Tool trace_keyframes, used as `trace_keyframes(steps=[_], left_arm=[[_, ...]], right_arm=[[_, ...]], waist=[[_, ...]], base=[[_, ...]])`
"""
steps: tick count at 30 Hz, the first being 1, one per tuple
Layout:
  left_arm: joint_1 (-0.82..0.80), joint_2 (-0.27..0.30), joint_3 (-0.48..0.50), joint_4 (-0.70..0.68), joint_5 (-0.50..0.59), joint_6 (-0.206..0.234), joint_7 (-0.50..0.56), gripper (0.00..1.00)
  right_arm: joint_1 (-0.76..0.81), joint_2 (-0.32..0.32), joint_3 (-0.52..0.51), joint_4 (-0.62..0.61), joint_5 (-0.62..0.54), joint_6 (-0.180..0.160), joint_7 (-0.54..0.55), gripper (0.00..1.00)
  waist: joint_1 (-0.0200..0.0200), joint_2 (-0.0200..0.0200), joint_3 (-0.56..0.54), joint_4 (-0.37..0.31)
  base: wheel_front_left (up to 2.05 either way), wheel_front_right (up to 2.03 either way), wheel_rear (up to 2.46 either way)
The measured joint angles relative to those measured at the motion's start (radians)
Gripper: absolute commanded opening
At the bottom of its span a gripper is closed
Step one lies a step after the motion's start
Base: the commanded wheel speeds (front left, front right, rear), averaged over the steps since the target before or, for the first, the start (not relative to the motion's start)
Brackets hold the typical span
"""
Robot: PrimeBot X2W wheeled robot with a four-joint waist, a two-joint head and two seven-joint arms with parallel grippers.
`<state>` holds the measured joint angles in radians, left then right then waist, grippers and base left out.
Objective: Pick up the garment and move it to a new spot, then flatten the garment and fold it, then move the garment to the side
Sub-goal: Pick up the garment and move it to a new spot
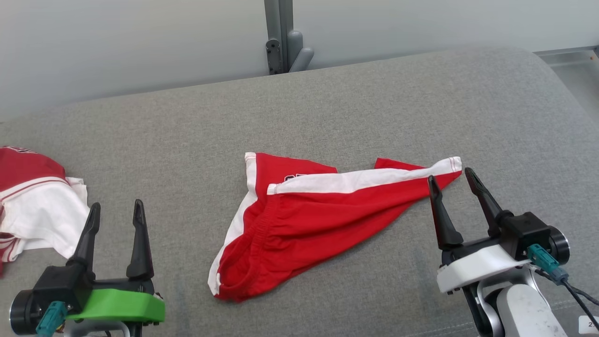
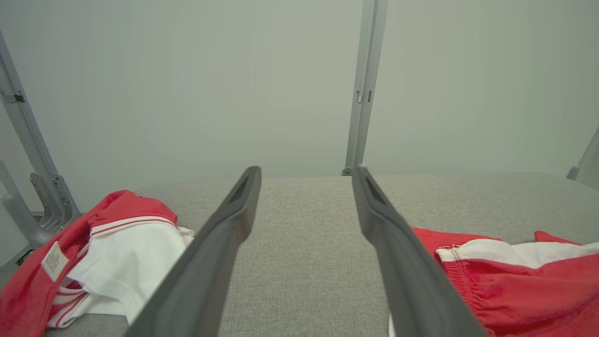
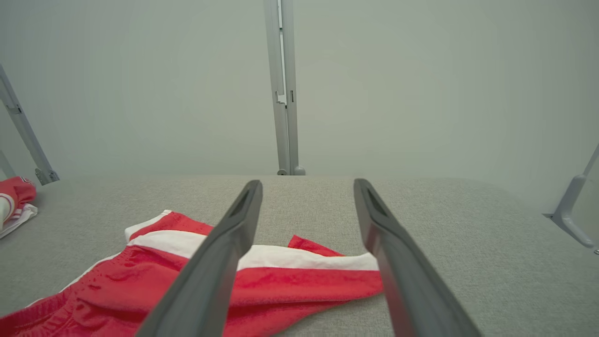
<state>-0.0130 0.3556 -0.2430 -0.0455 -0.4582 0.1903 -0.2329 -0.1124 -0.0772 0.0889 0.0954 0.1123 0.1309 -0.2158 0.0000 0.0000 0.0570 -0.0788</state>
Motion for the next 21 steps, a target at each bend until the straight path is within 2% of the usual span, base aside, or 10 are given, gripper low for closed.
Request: trace_keyframes(steps=[21], left_arm=[[0.063,0.009,-0.029,-0.046,-0.004,0.017,0.038,1.0]], right_arm=[[0.058,-0.002,-0.019,-0.038,0.011,0.0,0.039,1.0]], waist=[[0.0,0.0,-0.034,-0.008]], base=[[0.0,0.0,0.0]])
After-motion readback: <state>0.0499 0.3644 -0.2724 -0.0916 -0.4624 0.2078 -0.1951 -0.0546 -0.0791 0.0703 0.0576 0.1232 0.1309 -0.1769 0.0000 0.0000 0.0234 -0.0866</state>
